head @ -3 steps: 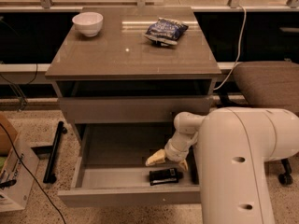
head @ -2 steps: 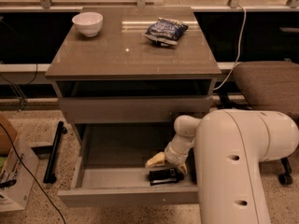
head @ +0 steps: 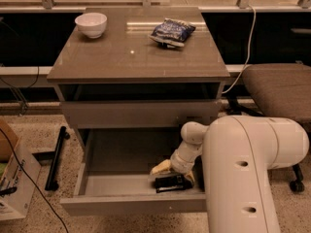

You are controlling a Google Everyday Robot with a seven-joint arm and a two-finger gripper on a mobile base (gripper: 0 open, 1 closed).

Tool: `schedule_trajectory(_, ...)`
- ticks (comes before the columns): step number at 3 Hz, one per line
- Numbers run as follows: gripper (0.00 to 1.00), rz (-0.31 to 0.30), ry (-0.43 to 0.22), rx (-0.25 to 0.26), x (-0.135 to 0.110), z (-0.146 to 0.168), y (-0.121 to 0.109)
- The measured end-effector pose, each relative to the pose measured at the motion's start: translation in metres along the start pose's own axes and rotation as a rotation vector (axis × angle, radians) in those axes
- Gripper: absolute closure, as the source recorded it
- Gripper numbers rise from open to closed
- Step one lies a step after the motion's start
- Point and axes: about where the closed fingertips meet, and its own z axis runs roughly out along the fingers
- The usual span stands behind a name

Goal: Pick rxbar chocolate from middle drawer and place on counter

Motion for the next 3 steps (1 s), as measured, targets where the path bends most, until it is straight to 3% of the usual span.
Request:
schedule_trajectory(2,0.5,0.006,0.009,-0.009,0.0024,-0.0009,0.0034)
schedule_trajectory(3,0.81,0.014,0.017,-0.012,0.0024,0.0036,0.0036)
